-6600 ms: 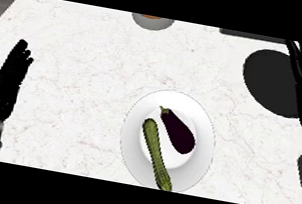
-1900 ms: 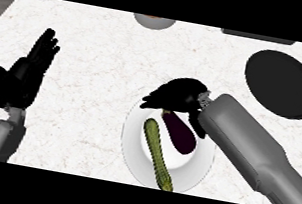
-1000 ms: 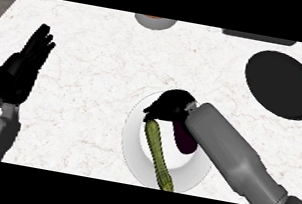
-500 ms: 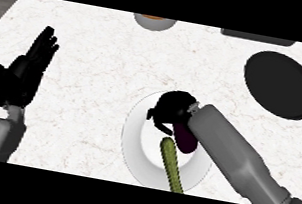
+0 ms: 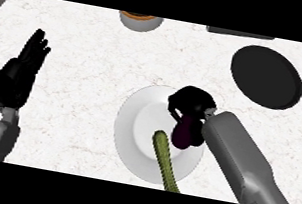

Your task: Pick the eggplant from the plate and place it in the pan

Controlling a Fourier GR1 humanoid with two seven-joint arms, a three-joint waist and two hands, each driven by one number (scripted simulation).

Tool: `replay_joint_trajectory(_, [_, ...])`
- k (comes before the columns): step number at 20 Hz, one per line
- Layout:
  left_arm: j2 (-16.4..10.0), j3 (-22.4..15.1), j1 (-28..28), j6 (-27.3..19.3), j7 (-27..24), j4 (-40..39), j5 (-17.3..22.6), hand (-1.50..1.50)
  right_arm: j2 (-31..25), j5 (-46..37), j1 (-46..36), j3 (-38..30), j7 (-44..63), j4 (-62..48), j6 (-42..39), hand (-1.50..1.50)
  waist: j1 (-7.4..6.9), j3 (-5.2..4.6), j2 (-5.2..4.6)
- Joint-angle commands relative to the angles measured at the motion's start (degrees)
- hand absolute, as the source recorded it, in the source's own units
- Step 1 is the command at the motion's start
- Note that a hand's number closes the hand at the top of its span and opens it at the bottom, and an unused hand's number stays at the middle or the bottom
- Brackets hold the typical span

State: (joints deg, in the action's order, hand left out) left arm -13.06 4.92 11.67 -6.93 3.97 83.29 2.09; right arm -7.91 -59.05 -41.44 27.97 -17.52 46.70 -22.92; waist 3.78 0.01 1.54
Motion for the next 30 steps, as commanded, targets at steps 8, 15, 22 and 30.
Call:
replay_joint_trajectory(8, [-1.7,2.2,-2.4,1.0,-0.6,1.6,1.3,0.00,5.7,1.0,10.5,-13.3,29.9,25.5,21.3,1.50,0.95,-0.06,0.33])
replay_joint_trajectory(15, [0.3,-0.2,-0.9,1.0,-2.1,-0.3,-0.3,0.00,4.2,0.5,19.4,-15.6,39.9,49.2,19.7,1.50,-1.68,-0.03,-1.07])
replay_joint_trajectory(22, [-0.4,0.5,-0.9,3.9,-4.3,-1.8,0.9,0.00,1.2,13.7,12.5,-33.8,35.9,43.3,20.8,1.50,-3.77,-0.01,-1.74])
replay_joint_trajectory(30, [1.5,-1.5,3.7,1.5,1.6,1.3,-0.6,0.00,-12.0,17.0,6.3,-46.4,19.9,19.2,27.1,1.50,-4.88,0.09,-2.12])
